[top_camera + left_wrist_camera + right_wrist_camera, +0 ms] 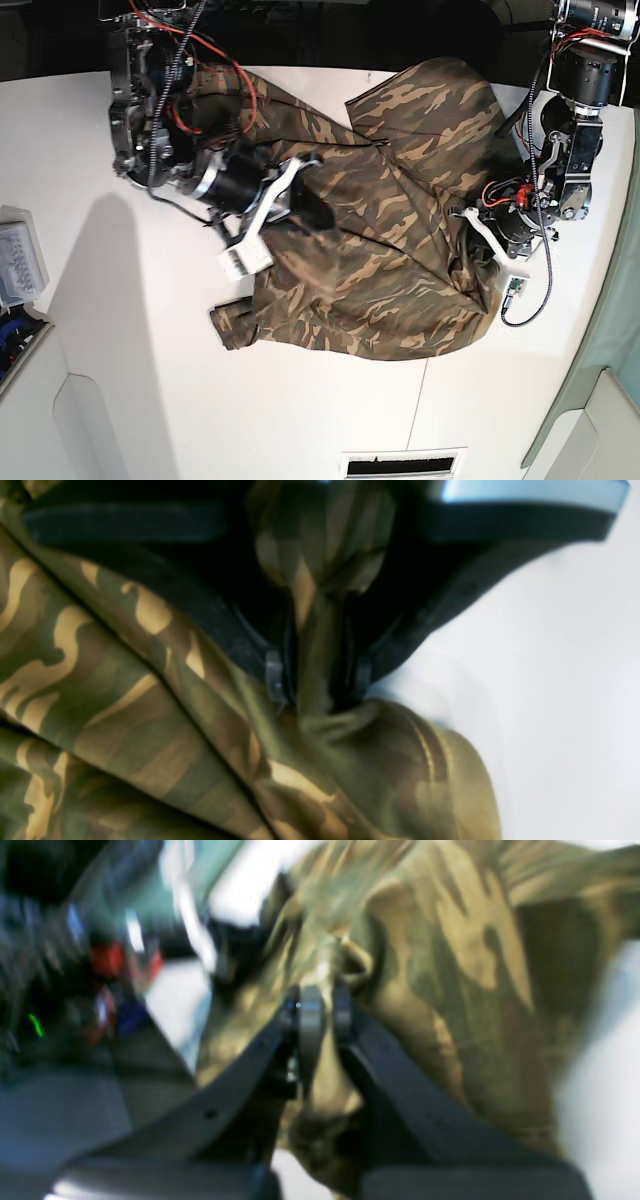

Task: Layout the t-shirt on the table in an organized manner, then fold the t-shirt properly
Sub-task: 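Regrasp the shirt with the right gripper near the shirt's middle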

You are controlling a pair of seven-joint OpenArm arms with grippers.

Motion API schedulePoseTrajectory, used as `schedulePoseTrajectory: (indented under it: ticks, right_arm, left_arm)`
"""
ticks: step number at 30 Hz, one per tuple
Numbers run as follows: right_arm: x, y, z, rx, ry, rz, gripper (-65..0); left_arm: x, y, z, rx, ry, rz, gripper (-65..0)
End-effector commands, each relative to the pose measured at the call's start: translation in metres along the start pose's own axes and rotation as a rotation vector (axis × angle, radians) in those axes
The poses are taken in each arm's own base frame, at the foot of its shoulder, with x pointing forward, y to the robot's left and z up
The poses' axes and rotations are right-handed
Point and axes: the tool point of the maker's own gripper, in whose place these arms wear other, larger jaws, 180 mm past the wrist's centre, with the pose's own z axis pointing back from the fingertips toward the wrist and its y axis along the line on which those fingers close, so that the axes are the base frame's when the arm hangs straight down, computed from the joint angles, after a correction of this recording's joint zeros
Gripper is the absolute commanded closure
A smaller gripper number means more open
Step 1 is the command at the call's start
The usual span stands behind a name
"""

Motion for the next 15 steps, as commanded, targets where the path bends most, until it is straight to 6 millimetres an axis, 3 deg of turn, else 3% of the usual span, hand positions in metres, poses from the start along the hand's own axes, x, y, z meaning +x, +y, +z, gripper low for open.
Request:
schedulePoseTrajectory:
  ticks: [1, 2, 3, 5, 7, 15]
  right_arm:
    - [0.008, 0.008, -0.005, 0.020, -0.027, 0.024, 0.0]
    - [0.001, 0.012, -0.012, 0.027, -0.006, 0.033, 0.0]
    - [-0.004, 0.015, -0.017, 0.032, 0.005, 0.035, -4.6]
    - [-0.009, 0.017, -0.023, 0.037, 0.005, 0.034, -19.6]
    - [-0.006, 0.016, -0.023, 0.036, -0.012, 0.031, -26.7]
    - [0.017, 0.007, -0.021, 0.007, -0.088, 0.062, -27.0]
  left_arm:
    - [-0.036, -0.005, -0.001, -0.005, 0.145, -0.012, -18.5]
    - [-0.036, -0.005, -0.001, -0.005, 0.144, -0.012, -18.5]
    - [-0.035, -0.005, -0.001, -0.005, 0.144, -0.012, -18.5]
    - [-0.035, -0.005, -0.002, -0.005, 0.141, -0.012, -18.5]
    - [-0.037, -0.005, -0.001, -0.005, 0.145, -0.011, -18.5]
    - [-0.046, -0.007, -0.001, -0.008, 0.161, -0.011, -18.5]
